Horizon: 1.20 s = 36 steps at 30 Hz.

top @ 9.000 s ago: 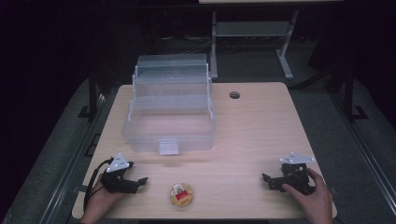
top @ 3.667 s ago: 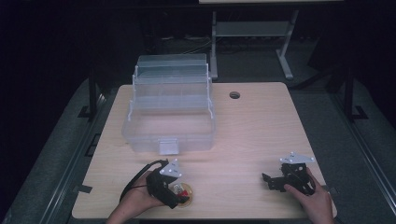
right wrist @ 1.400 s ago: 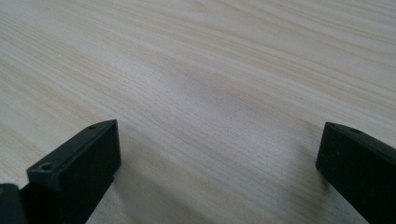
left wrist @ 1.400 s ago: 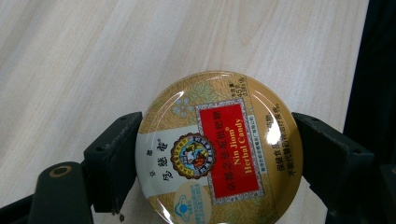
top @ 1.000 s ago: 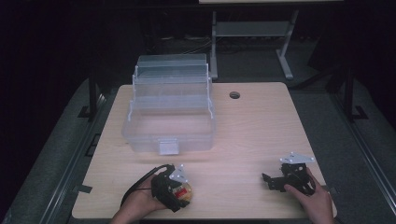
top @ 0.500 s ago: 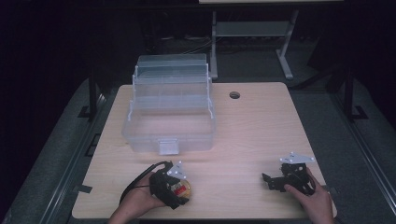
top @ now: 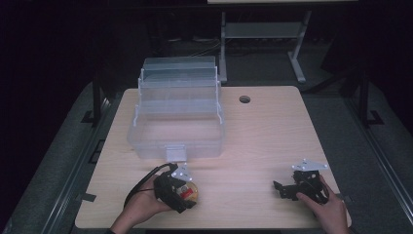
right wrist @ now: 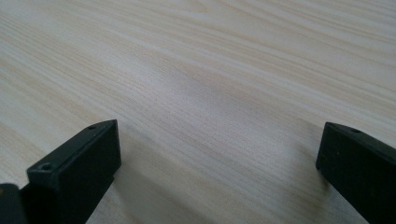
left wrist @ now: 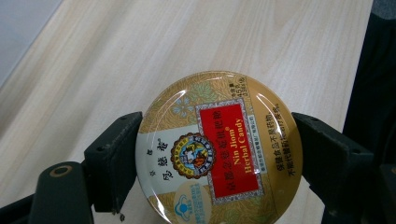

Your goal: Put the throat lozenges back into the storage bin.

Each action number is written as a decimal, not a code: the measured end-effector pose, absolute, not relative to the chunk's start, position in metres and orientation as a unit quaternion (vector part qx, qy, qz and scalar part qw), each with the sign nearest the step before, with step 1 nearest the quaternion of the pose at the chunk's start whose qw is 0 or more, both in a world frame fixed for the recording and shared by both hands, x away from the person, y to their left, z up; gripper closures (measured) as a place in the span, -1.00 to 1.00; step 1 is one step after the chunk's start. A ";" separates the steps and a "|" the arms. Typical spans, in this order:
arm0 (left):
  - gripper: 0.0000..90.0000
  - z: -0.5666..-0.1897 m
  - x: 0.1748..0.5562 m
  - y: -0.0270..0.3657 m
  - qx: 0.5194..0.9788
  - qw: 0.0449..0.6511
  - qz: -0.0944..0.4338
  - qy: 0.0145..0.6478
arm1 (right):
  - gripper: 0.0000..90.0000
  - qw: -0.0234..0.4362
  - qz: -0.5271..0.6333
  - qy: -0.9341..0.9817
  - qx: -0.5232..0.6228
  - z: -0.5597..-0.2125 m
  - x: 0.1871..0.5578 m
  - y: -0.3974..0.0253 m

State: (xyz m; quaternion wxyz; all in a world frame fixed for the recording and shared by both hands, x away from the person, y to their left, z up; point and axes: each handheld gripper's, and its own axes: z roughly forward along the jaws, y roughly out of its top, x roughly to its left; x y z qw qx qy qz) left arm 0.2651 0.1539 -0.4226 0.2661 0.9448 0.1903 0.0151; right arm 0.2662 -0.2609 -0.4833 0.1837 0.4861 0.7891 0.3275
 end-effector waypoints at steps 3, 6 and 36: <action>-0.57 -0.421 0.267 0.156 0.944 0.268 0.016 0.192 | -1.00 0.184 0.328 0.789 0.486 -0.483 0.266 -0.261; -0.57 -0.420 0.269 0.159 0.943 0.268 0.018 0.196 | -1.00 0.184 0.328 0.789 0.486 -0.483 0.266 -0.261; -0.56 -0.398 0.288 0.185 0.930 0.283 0.034 0.234 | -1.00 0.184 0.328 0.789 0.486 -0.483 0.266 -0.261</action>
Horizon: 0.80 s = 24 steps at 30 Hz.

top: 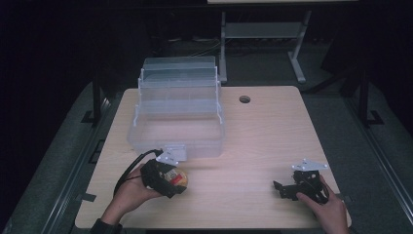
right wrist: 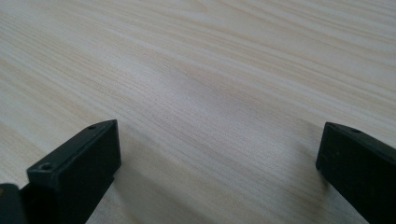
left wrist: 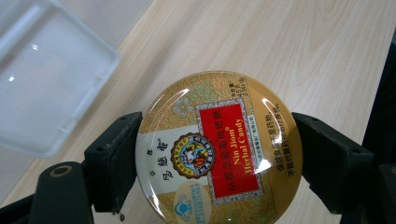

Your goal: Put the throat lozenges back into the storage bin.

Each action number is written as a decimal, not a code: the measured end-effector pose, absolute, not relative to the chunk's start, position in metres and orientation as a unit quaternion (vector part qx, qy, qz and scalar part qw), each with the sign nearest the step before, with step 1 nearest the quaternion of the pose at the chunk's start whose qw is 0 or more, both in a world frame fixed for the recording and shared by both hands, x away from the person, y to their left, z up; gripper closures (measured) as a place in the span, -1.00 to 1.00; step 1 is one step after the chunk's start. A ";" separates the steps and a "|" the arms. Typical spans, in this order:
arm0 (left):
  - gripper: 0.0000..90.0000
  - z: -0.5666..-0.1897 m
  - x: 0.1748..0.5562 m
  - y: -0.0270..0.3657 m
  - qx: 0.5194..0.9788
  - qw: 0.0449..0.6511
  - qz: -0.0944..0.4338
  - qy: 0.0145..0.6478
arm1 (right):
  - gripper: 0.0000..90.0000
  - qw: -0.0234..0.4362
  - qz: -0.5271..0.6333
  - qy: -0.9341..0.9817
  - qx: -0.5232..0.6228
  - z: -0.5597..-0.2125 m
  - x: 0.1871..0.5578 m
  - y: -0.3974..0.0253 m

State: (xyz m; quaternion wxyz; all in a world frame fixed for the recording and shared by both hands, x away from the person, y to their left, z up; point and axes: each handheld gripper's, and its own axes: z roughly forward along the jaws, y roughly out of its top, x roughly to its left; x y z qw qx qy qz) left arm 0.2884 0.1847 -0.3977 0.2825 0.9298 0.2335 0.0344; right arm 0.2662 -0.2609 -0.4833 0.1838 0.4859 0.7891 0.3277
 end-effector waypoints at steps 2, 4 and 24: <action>-0.56 -0.395 0.290 0.185 0.929 0.283 0.037 0.235 | -1.00 0.184 0.328 0.789 0.486 -0.483 0.266 -0.261; -0.56 -0.392 0.292 0.187 0.928 0.283 0.043 0.236 | -1.00 0.184 0.328 0.789 0.486 -0.483 0.266 -0.261; -0.56 -0.367 0.305 0.195 0.926 0.288 0.053 0.238 | -1.00 0.184 0.328 0.789 0.486 -0.483 0.266 -0.261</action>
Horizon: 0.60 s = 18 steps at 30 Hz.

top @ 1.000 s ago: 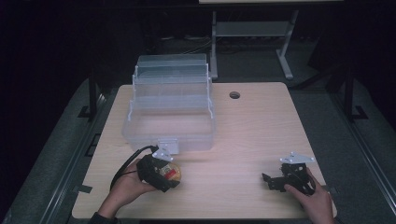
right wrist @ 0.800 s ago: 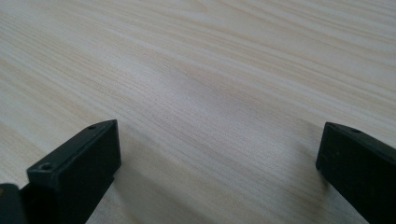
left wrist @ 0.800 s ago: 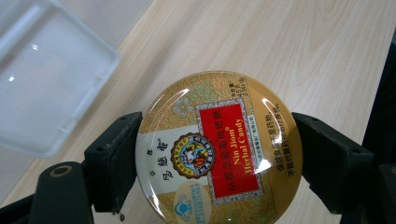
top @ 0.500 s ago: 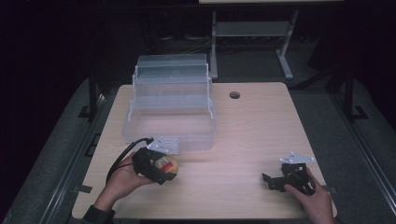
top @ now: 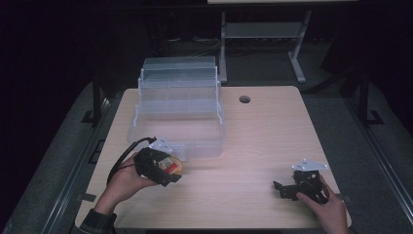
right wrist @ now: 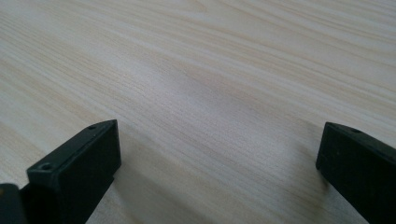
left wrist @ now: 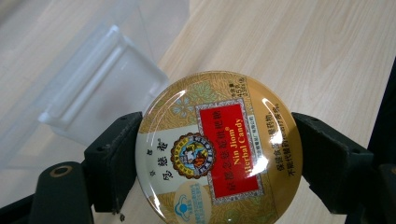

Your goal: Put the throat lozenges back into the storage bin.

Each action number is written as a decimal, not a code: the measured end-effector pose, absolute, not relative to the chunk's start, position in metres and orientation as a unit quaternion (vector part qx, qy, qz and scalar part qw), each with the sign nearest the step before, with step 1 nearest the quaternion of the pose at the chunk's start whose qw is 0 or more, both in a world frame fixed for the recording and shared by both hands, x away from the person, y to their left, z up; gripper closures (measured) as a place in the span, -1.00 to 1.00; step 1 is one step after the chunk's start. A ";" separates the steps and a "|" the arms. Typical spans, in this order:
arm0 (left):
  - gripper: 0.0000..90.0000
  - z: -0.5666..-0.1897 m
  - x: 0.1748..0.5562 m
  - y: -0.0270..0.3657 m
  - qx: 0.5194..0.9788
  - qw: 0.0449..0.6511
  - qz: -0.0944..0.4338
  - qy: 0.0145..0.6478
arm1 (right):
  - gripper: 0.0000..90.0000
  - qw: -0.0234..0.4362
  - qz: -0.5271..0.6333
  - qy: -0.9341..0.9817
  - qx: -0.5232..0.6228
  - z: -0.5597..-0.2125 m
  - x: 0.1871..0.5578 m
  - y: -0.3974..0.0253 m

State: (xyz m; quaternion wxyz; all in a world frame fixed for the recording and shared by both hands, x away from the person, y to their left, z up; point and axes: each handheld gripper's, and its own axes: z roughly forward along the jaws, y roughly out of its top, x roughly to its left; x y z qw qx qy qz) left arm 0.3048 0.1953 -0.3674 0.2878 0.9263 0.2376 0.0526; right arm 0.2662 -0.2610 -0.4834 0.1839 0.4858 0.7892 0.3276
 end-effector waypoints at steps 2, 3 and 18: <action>-0.56 -0.365 0.306 0.195 0.926 0.287 0.054 0.239 | -1.00 0.184 0.328 0.789 0.486 -0.483 0.266 -0.261; -0.56 -0.364 0.307 0.195 0.926 0.288 0.054 0.238 | -1.00 0.184 0.328 0.789 0.486 -0.483 0.266 -0.261; -0.56 -0.348 0.323 0.197 0.923 0.291 0.056 0.244 | -1.00 0.183 0.328 0.789 0.486 -0.483 0.266 -0.261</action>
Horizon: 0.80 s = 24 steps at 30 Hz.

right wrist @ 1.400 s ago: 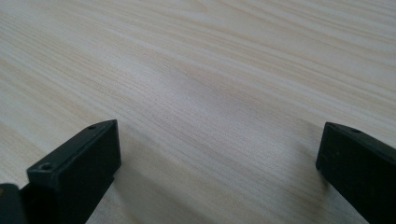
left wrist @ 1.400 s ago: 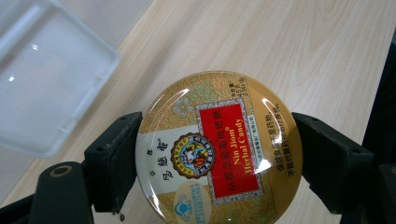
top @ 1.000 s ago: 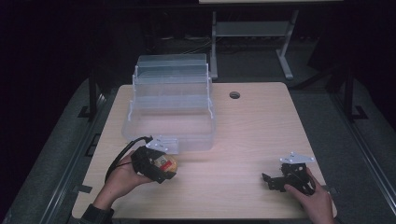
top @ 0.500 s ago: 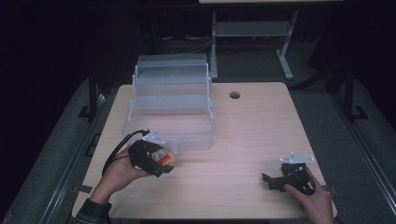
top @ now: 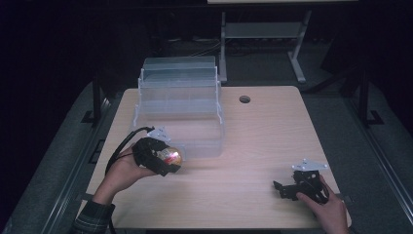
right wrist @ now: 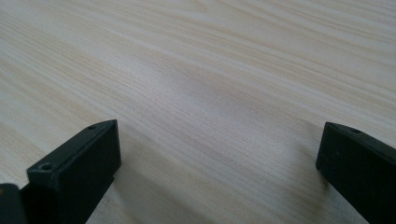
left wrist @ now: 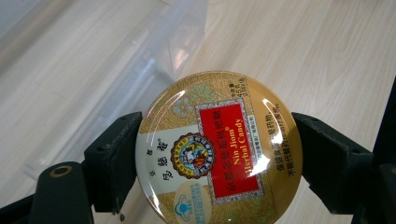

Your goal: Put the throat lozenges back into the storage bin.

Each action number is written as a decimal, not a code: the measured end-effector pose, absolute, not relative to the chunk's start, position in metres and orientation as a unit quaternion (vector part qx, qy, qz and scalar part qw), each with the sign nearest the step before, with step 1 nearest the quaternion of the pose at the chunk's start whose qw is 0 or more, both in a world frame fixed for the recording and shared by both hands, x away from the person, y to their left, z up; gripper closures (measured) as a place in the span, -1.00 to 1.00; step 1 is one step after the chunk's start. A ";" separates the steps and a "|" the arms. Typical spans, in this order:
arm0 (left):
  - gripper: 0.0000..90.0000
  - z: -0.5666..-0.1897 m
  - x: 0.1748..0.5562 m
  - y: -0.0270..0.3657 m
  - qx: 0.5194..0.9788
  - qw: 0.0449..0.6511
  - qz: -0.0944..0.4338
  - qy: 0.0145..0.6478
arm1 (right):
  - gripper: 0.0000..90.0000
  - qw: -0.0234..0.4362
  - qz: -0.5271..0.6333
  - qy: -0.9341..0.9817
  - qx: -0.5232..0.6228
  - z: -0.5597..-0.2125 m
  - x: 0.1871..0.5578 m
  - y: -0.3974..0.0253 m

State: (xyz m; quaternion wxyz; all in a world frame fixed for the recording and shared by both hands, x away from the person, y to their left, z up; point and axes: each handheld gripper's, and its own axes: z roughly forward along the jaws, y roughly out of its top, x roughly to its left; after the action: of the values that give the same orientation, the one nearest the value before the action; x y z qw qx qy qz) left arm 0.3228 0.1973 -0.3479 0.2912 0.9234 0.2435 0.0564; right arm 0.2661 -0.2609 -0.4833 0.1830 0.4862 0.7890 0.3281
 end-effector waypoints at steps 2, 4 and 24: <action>-0.56 -0.346 0.326 0.198 0.922 0.293 0.057 0.247 | -1.00 0.183 0.328 0.789 0.487 -0.483 0.266 -0.261; -0.56 -0.344 0.329 0.200 0.923 0.291 0.059 0.246 | -1.00 0.183 0.328 0.789 0.487 -0.483 0.266 -0.261; -0.56 -0.333 0.359 0.210 0.916 0.282 0.068 0.278 | -1.00 0.184 0.328 0.789 0.486 -0.483 0.266 -0.261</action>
State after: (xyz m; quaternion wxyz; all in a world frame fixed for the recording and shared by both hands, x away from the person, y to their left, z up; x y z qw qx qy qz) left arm 0.3592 0.2100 -0.3326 0.2820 0.9158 0.2779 0.0677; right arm 0.2661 -0.2609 -0.4833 0.1840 0.4861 0.7890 0.3276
